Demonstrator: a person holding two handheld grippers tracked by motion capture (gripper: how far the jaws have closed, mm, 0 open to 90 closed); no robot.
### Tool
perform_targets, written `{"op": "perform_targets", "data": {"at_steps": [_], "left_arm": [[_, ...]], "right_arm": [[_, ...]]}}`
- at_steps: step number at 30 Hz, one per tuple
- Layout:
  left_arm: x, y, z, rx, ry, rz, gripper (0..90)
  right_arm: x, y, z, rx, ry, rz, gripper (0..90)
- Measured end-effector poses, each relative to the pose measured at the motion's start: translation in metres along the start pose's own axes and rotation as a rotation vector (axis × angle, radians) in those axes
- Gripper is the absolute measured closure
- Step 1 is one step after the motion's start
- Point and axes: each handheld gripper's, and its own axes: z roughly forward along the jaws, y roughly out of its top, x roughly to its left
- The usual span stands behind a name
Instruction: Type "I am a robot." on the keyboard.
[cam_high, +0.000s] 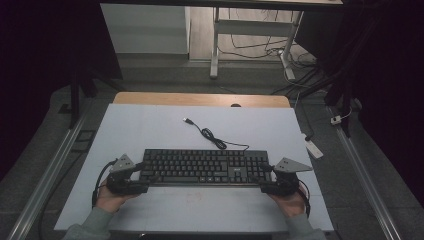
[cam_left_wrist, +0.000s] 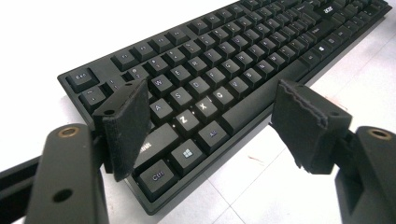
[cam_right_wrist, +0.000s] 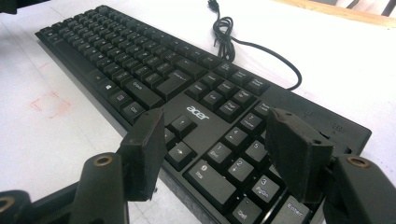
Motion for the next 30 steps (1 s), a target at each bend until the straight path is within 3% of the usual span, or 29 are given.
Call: {"op": "perform_targets", "data": {"at_steps": [17,26,27,30], "left_arm": [[0.001,-0.001,-0.002,-0.001,0.002,-0.014,33.2],[-0.001,-0.001,-0.002,-0.013,-0.005,-0.005,39.9],[-0.001,-0.001,-0.003,-0.016,-0.006,-0.005,42.5],[-0.001,-0.001,-0.003,-0.023,-0.009,-0.003,45.1]], "right_arm": [[0.017,0.017,0.018,-0.011,0.042,-0.021,46.9],[0.025,0.025,0.027,0.001,0.057,-0.051,69.8],[0.027,0.026,0.028,0.002,0.056,-0.064,77.0],[0.029,0.028,0.028,-0.002,0.057,-0.072,81.8]]}}
